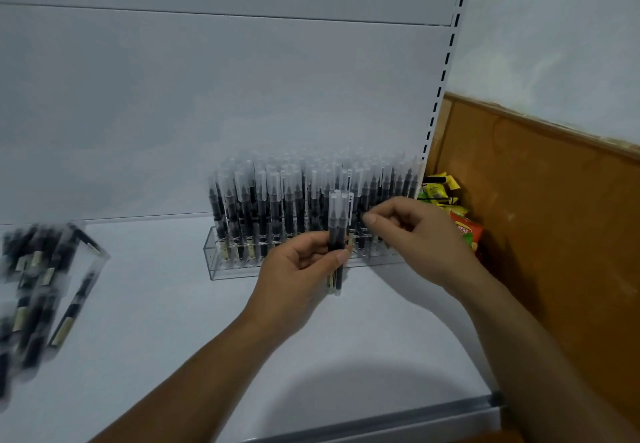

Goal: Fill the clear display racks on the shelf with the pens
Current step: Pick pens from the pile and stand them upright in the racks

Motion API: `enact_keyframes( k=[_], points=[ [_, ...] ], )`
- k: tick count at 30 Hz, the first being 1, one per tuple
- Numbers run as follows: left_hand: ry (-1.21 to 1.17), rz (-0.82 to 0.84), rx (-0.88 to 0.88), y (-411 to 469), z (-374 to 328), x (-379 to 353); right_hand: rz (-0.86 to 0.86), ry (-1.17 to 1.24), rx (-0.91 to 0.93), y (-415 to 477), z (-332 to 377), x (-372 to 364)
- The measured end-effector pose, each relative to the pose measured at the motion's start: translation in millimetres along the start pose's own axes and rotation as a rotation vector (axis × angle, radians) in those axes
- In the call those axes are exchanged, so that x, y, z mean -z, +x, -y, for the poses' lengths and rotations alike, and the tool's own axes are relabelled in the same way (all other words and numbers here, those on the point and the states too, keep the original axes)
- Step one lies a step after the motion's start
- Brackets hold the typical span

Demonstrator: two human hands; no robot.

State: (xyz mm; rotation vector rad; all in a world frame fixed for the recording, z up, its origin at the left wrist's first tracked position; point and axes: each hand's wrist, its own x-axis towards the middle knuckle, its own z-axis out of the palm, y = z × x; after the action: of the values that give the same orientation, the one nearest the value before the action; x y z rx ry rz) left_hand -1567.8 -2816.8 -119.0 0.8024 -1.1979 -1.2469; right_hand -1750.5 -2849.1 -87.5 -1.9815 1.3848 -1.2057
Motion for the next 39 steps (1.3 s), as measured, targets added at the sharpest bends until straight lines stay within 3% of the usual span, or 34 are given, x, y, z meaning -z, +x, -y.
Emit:
enact_keyframes(
  k=[2, 5, 15, 19, 22, 25, 39],
  points=[
    [-0.006, 0.001, -0.011, -0.1, -0.6, -0.1, 0.116, 0.159, 0.024, -7.8, 7.2, -3.6],
    [0.006, 0.014, -0.028, -1.2, -1.6, 0.0, 0.158, 0.196, 0.022, -10.6, 11.0, -9.7],
    [0.087, 0.012, 0.013, -0.9, 0.4, -0.1, 0.047, 0.198, 0.059, -7.3, 11.7, -7.5],
    [0.108, -0.026, 0.046, -1.1, 0.2, 0.5, -0.167, 0.332, 0.024, 5.9, 8.3, 14.5],
    [0.096, -0.03, 0.055, -2.2, -0.4, -0.5, -0.296, 0.26, 0.037, 17.8, 3.9, 23.7],
    [0.082, -0.034, 0.064, -2.0, -0.9, -2.0, -0.312, 0.187, 0.037, 27.0, 0.6, 23.3],
    [0.07, -0.026, 0.064, -2.0, -2.4, -2.4, -0.105, -0.132, -0.042, 27.4, -13.1, 6.0]
  ],
)
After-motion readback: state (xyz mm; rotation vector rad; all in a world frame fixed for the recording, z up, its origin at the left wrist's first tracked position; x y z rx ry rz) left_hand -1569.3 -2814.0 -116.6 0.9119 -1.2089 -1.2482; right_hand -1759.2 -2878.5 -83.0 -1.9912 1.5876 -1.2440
